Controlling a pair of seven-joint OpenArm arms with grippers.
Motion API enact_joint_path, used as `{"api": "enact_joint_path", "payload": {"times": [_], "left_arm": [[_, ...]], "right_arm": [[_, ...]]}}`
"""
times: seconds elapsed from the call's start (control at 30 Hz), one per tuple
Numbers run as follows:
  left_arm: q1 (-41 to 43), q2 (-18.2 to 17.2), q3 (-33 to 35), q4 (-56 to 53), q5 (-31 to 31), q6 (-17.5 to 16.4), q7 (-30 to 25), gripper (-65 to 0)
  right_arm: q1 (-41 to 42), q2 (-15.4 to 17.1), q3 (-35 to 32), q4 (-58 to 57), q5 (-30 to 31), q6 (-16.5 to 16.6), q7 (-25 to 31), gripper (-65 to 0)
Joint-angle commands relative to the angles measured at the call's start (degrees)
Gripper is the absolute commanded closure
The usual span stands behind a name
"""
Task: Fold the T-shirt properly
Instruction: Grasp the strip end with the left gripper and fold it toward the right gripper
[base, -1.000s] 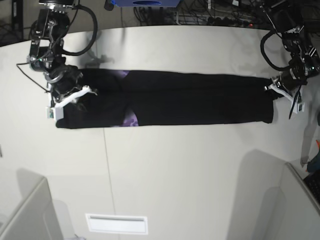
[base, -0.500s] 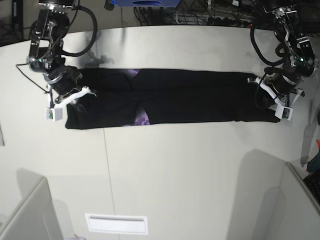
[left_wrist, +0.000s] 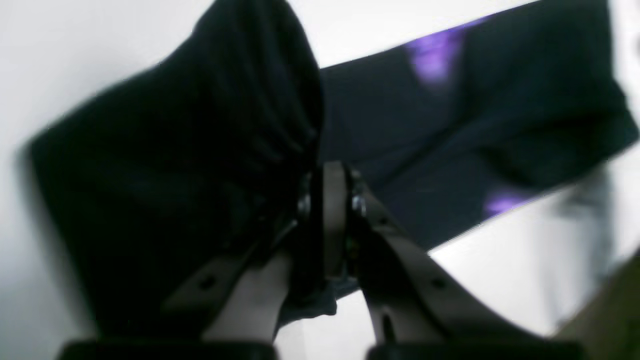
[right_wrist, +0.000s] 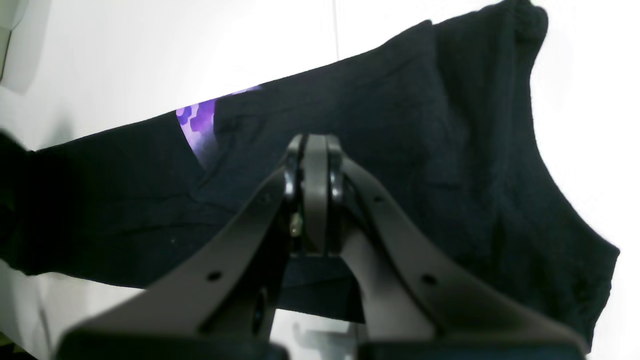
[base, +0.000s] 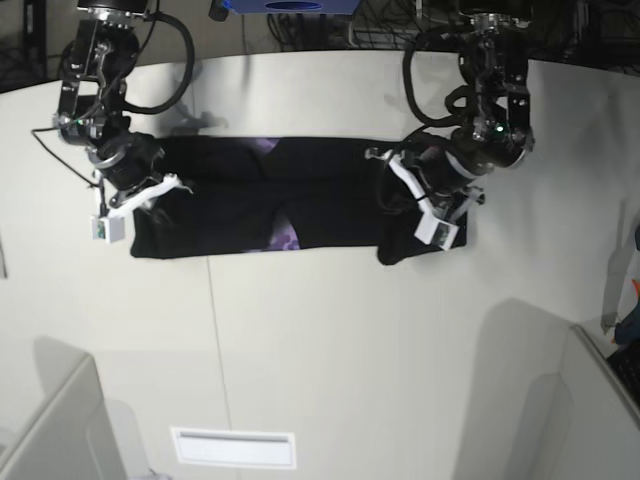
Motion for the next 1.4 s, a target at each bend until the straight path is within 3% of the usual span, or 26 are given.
{"api": "enact_joint_path", "payload": {"times": [0.0,0.23,0.5,1.37], "left_arm": [[-1.03,-0.26,1.25,0.47,-0.32,0.67,-0.87,0.0],[-4.37,0.00,9.69,-4.89,-0.41,4.89,-0.87,0.0],[-4.72,1.85,10.92,-6.83,-0.32,4.97,-0.96,0.0],[-6.39,2.02,11.01,-9.20,-0.85,4.97,-0.96,0.0]], "right_arm": [[0.55,0.42,0.25,0.91,0.83,0.30,1.26,0.0],[0.46,0.42,0.25,0.99,0.83,0.30,1.26,0.0],[0.37,0.42,0.25,0.99,0.83,0.30,1.26,0.0],[0.55,0.42,0.25,0.91,0.83,0.30,1.26,0.0]]}}
